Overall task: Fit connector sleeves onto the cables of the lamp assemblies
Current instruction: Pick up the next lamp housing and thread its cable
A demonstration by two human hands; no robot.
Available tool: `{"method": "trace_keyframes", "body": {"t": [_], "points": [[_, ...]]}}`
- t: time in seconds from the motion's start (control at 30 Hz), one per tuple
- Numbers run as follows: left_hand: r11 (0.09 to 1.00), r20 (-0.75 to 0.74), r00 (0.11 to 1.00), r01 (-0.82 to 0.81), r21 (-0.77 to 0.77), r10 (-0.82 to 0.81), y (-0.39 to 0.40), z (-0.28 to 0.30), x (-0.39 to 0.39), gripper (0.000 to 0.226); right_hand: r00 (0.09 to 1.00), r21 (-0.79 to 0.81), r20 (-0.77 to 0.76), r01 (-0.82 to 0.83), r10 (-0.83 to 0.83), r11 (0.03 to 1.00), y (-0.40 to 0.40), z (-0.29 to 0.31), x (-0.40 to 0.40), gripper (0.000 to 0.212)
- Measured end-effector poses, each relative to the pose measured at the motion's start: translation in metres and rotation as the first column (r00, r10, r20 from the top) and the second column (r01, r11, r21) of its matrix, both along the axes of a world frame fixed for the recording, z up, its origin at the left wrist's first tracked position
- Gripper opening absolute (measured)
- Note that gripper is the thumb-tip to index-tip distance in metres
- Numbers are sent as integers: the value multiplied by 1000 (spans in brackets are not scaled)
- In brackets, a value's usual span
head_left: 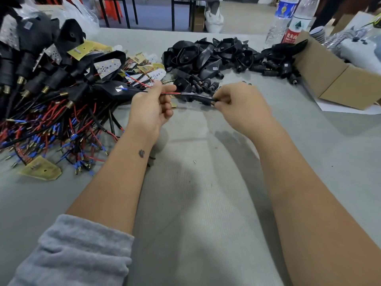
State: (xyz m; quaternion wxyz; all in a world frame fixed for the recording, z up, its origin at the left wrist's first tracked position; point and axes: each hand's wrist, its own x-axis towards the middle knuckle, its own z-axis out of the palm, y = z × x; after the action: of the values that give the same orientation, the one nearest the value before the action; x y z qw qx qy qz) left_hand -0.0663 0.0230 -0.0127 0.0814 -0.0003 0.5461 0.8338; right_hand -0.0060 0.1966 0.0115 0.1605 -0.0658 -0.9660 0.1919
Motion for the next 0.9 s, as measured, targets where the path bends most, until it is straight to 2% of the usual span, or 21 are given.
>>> {"method": "trace_keyframes", "body": {"t": [0.07,0.17,0.33,0.47,0.57,0.7,0.8,0.9], "points": [[1000,-13,1000,6,-14,-6,2,0,2,39,989,179,-139,84,-59,980,3,-1,-1,18],[999,-44,999,-29,-23,28,7,0,7,39,963,283,-253,166,-93,945,9,-7,-1,18],[995,-59,993,-104,2,104,16,-3,9,40,960,285,-225,229,-168,931,10,-21,-5,20],[984,-98,985,-153,-96,144,15,-7,5,37,955,360,-180,288,-237,887,16,-28,-7,25],[980,-132,985,-132,-148,113,12,-8,5,24,911,339,-180,412,-371,846,26,-28,-2,43],[981,-117,988,-118,-154,101,7,-7,6,18,844,263,-224,535,-488,803,37,-27,2,50],[975,-131,989,-91,-202,66,9,-7,8,18,877,230,-244,467,-414,854,31,-27,2,55],[970,-167,986,-57,-238,17,13,-8,11,17,952,227,-255,230,-171,946,9,-27,-4,54]]}}
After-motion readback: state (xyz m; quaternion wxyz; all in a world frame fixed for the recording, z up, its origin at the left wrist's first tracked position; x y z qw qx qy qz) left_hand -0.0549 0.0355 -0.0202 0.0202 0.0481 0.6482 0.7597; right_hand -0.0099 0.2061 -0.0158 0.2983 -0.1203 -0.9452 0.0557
